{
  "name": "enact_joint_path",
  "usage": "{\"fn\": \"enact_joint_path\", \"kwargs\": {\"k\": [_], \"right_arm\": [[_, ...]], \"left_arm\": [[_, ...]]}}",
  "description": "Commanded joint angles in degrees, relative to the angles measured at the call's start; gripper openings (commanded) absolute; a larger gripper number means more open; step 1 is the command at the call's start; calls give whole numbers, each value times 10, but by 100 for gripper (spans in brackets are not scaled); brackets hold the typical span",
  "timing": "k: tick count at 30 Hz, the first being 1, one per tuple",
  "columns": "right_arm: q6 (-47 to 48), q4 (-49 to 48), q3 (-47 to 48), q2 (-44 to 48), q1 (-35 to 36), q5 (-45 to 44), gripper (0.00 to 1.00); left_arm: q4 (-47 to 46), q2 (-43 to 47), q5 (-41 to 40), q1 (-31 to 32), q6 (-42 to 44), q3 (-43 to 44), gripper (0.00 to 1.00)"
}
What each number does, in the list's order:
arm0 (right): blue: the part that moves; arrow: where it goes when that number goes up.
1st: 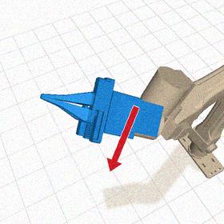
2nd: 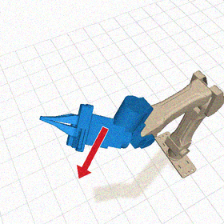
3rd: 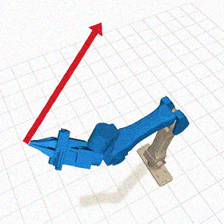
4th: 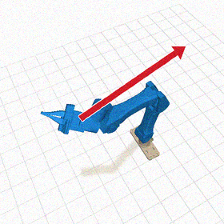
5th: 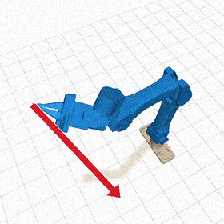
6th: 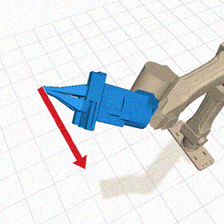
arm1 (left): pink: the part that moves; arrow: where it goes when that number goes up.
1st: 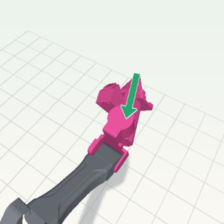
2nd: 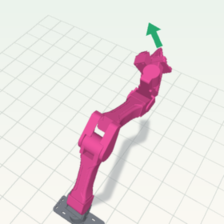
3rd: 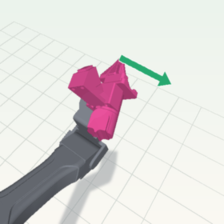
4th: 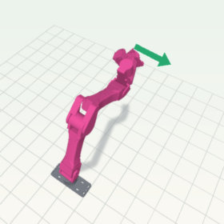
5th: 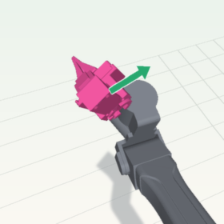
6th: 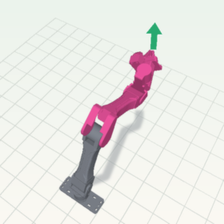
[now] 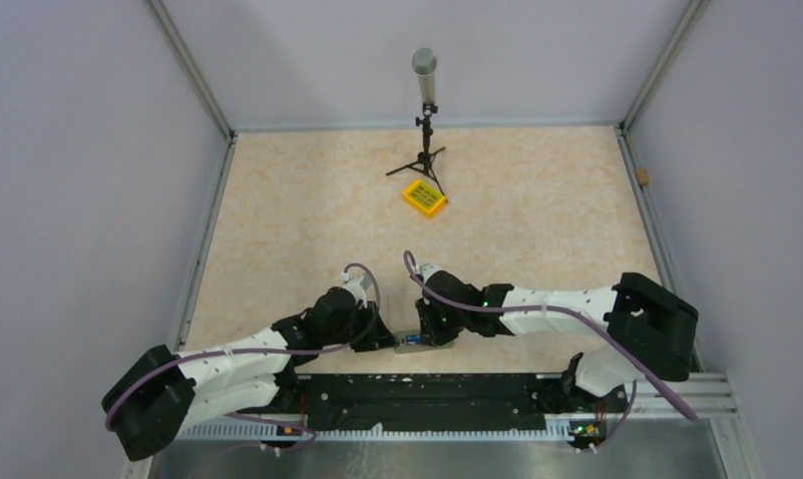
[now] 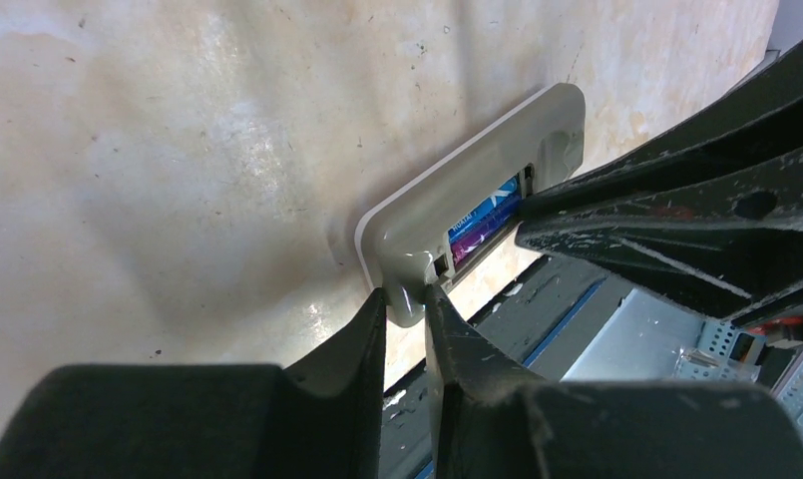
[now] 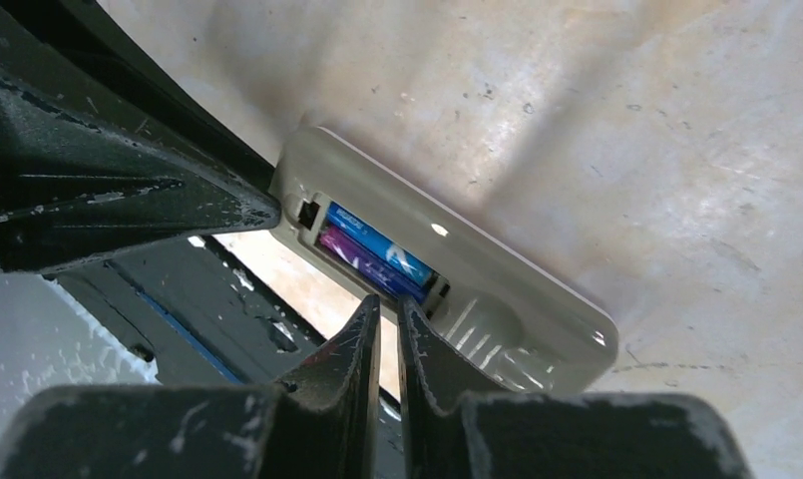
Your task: Load the batteries into the remote control
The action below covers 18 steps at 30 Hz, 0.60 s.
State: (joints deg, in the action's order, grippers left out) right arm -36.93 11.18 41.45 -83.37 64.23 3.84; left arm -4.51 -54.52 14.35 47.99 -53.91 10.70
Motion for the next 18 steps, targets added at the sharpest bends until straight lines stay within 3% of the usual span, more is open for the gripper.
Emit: {"fn": "enact_joint_path", "kwargs": {"k": [1,11,18], "right_arm": [[1,-3,27,-22,21,-7,10],[7,91,82,-67,48,-89,9],[8,79,93,-82,53,-77,8]], "left_arm": [[-36,1,16,0,-1,-1,21],[-32,6,19,0,1,0,21],[-21,15,16,0,4,2,24]]}}
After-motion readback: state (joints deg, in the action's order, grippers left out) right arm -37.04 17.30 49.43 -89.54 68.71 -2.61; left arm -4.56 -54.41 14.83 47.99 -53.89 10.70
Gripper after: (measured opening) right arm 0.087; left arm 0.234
